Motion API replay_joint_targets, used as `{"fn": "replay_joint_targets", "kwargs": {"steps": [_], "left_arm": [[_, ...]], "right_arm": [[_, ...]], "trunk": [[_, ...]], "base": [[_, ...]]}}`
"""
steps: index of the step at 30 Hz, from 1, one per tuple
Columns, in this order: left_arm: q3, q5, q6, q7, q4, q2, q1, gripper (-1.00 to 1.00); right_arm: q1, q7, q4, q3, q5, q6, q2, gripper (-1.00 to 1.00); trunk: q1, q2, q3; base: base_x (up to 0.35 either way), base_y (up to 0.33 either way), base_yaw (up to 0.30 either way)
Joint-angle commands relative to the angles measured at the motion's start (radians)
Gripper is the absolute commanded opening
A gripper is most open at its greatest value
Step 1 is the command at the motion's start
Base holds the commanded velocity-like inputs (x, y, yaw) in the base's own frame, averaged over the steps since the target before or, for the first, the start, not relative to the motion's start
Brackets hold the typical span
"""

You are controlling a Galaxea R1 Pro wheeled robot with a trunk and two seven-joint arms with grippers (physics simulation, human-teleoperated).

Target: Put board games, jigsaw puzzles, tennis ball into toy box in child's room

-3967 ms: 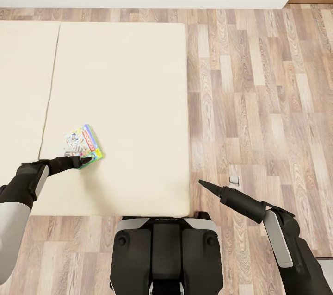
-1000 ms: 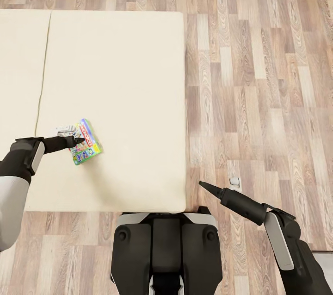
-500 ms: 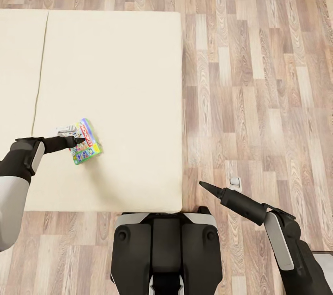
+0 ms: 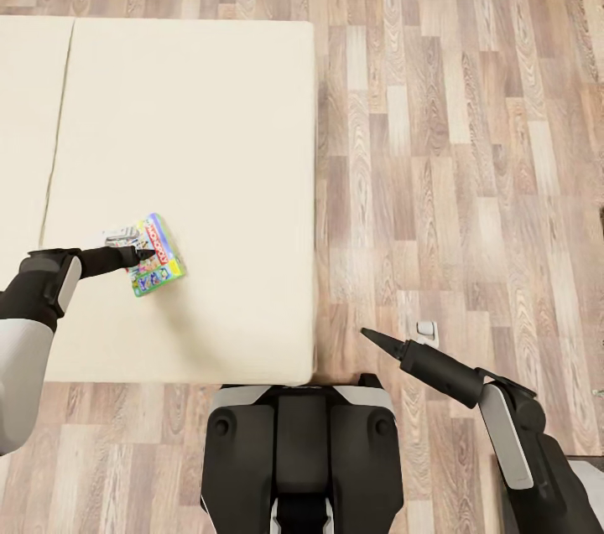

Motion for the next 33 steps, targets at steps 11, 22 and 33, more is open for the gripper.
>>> {"fn": "replay_joint_targets", "kwargs": {"steps": [11, 22, 33], "left_arm": [[0.004, -0.007, 0.006, -0.008, -0.003, -0.007, 0.000, 1.00], [0.003, -0.007, 0.007, -0.008, -0.003, -0.013, 0.000, 1.00], [0.003, -0.007, 0.006, -0.007, -0.003, -0.015, 0.000, 1.00]], "right_arm": [[0.000, 0.002, 0.000, -0.001, -0.002, 0.005, 0.000, 1.00], [0.000, 0.003, 0.000, -0.001, -0.002, 0.005, 0.000, 1.00], [0.000, 0.003, 0.000, -0.011, -0.002, 0.005, 0.000, 1.00]], "trunk": [[0.001, -0.002, -0.001], [0.001, -0.002, -0.001], [0.001, -0.002, -0.001]], "base": [[0.000, -0.108, 0.000], [0.000, -0.177, 0.000], [0.000, -0.139, 0.000]]}}
